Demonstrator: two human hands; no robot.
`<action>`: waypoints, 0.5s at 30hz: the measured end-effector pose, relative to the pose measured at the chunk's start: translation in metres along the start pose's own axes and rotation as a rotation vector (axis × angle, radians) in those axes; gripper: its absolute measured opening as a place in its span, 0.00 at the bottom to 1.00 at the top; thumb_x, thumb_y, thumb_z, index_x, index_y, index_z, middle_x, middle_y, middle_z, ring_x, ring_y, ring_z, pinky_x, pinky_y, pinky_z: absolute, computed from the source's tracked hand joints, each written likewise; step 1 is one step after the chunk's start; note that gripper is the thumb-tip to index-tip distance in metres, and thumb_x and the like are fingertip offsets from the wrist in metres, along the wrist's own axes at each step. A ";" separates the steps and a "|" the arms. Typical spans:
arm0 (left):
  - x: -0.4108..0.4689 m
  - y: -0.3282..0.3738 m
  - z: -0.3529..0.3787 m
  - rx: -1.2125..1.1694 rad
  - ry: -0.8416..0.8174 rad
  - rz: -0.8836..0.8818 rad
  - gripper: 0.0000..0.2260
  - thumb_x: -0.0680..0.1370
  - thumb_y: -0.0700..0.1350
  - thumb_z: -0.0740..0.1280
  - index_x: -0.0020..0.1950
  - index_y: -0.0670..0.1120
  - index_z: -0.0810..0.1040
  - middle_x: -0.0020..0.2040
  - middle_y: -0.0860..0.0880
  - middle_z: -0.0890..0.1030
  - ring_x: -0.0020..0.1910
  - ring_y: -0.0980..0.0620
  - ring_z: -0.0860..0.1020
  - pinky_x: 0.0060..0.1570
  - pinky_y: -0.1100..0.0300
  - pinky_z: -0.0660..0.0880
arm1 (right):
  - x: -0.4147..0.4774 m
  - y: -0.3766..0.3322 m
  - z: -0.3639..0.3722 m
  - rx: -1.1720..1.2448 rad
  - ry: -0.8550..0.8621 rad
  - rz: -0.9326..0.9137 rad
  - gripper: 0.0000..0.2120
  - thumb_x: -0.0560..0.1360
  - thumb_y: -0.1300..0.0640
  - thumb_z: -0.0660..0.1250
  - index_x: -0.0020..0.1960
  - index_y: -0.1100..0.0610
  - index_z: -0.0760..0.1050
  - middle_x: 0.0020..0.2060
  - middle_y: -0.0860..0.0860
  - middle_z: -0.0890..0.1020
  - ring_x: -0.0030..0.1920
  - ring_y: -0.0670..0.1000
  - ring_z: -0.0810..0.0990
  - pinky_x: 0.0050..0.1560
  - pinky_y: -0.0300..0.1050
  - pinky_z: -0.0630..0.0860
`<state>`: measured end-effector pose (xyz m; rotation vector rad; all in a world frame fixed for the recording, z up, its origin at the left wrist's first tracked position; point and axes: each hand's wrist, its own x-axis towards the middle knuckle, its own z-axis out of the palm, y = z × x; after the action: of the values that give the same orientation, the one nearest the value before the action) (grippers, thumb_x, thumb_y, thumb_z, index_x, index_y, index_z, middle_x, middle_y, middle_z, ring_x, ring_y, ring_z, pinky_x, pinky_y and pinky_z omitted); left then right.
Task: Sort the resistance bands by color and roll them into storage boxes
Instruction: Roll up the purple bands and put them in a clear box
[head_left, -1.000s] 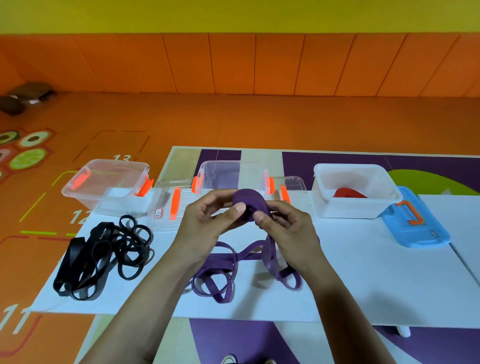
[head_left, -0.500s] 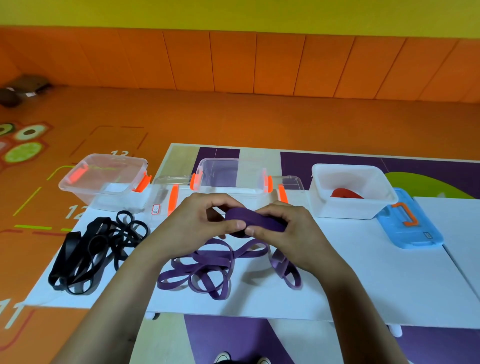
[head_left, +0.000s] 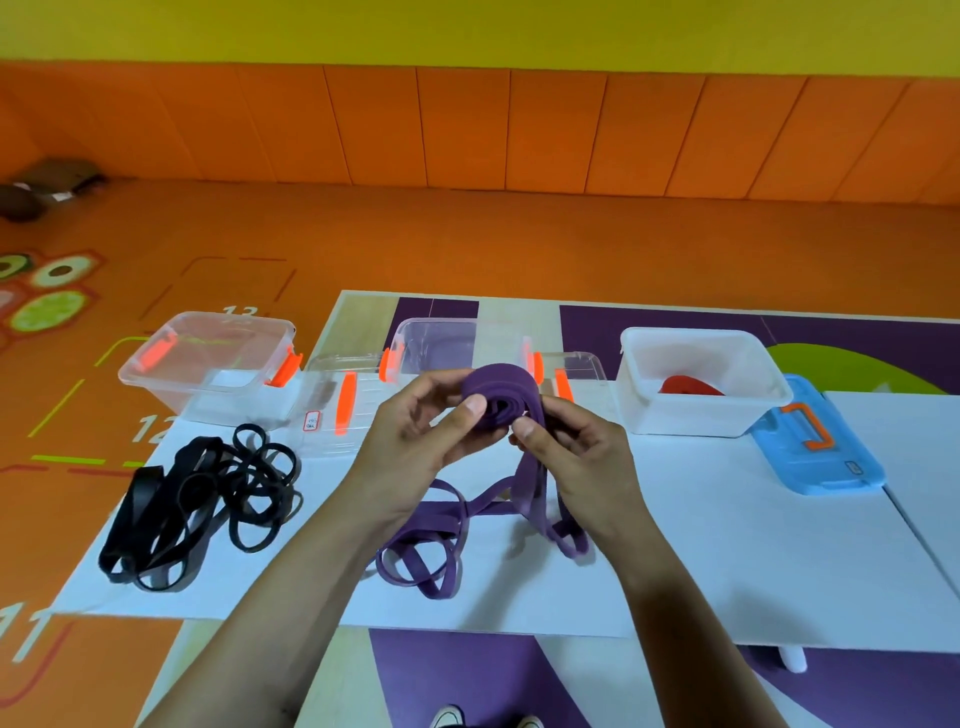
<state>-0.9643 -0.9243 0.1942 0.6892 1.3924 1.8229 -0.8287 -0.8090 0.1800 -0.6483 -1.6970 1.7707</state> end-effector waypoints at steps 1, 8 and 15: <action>-0.001 -0.001 0.003 -0.019 0.011 -0.004 0.12 0.78 0.41 0.68 0.61 0.41 0.79 0.56 0.40 0.84 0.58 0.42 0.84 0.61 0.47 0.80 | -0.001 0.000 0.000 0.012 0.003 0.003 0.09 0.77 0.62 0.72 0.56 0.55 0.84 0.43 0.47 0.88 0.46 0.45 0.85 0.51 0.34 0.78; -0.010 -0.008 0.016 -0.184 0.090 -0.073 0.08 0.82 0.38 0.65 0.60 0.39 0.78 0.55 0.38 0.85 0.57 0.41 0.84 0.59 0.51 0.81 | -0.005 0.004 0.002 0.050 0.026 -0.001 0.11 0.76 0.62 0.73 0.57 0.54 0.85 0.46 0.55 0.88 0.44 0.57 0.84 0.53 0.45 0.83; -0.013 -0.003 0.004 0.232 0.057 -0.151 0.07 0.84 0.43 0.65 0.60 0.47 0.80 0.55 0.48 0.86 0.53 0.45 0.86 0.51 0.53 0.83 | -0.004 0.002 -0.005 -0.181 -0.007 -0.023 0.08 0.76 0.57 0.75 0.54 0.48 0.86 0.44 0.49 0.85 0.43 0.50 0.80 0.47 0.41 0.79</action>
<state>-0.9531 -0.9317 0.1927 0.6326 1.6654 1.5902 -0.8225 -0.8078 0.1780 -0.6977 -1.8766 1.6179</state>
